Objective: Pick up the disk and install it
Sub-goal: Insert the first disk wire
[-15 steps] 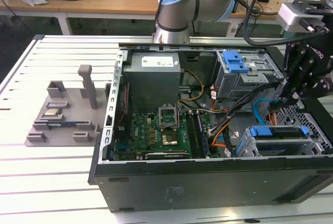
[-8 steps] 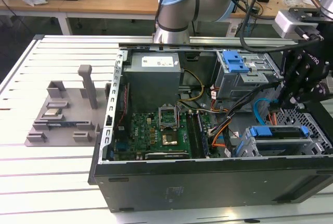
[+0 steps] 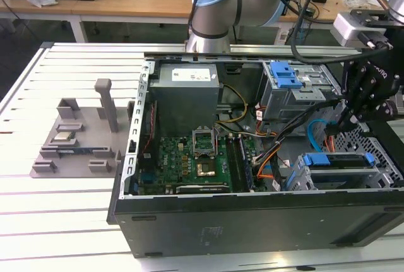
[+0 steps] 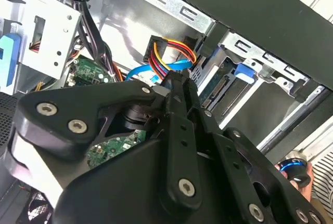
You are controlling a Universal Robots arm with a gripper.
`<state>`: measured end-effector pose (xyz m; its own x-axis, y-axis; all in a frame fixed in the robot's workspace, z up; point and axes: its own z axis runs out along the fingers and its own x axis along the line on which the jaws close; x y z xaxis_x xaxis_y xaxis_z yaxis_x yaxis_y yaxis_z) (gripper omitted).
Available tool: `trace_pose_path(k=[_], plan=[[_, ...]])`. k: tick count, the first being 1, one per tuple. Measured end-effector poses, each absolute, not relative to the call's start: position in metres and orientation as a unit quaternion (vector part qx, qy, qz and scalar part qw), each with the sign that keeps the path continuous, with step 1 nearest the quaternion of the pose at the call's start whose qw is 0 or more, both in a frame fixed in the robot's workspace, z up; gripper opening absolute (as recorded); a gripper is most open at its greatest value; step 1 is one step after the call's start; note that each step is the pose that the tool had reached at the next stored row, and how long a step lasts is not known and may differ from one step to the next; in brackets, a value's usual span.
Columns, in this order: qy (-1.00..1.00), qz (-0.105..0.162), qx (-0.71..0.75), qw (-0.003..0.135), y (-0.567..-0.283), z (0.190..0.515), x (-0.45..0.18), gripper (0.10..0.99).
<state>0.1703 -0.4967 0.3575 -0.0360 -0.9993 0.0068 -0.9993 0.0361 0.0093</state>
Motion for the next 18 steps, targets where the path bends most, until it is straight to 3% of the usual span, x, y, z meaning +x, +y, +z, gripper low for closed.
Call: trace_pose_path(k=[9, 18], plan=[[-0.72, 0.005, 0.694, 0.011, -0.531, 0.353, 0.17, 0.165], [-0.72, 0.01, 0.694, 0.016, -0.533, 0.347, 0.175, 0.165]])
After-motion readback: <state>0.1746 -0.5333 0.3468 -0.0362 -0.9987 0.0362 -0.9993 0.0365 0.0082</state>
